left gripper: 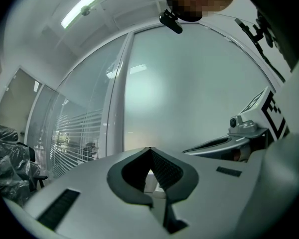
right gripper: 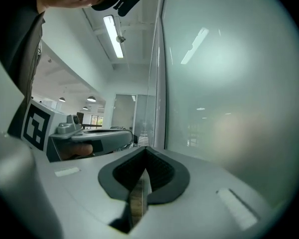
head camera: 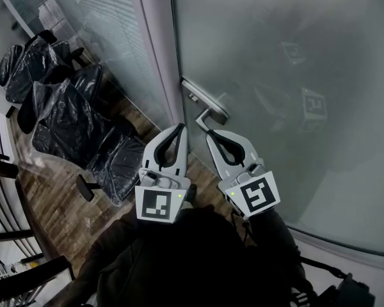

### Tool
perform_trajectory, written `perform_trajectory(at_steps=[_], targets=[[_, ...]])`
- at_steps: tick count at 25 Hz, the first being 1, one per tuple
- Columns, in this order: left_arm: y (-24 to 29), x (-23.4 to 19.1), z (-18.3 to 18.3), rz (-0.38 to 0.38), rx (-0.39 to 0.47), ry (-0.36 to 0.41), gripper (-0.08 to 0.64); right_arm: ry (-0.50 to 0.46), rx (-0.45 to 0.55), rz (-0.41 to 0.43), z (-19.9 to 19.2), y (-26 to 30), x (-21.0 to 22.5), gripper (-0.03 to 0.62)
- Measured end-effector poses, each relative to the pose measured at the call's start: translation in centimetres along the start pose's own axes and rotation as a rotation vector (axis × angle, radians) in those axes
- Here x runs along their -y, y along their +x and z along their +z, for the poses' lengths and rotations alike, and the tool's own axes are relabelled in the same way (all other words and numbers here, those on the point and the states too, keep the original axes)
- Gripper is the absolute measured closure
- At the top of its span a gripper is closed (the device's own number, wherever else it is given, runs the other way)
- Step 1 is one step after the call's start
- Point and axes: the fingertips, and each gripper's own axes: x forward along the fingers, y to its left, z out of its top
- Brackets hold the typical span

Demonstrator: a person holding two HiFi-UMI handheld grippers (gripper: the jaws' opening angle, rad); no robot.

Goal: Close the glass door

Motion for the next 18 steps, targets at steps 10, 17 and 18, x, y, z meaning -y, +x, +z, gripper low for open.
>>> perform_trajectory(at_steps=[10,17,18], targets=[[0.7,1.3,-0.4,-0.040,0.002,0.010,0.563,0.043,0.035,-0.032,0.3,-1.0,1.0,0.592],[0.9,1.8,-0.9,-0.056,-0.011,0.016,0.563,0.044,0.057,-0.025,0.5,-1.2,0.9,0.592],[0.9,1.9,-0.9,-0.057,-0.011,0.017,0.563,0.049,0.058,-0.024,0.5,-1.2,0.9,0.591]])
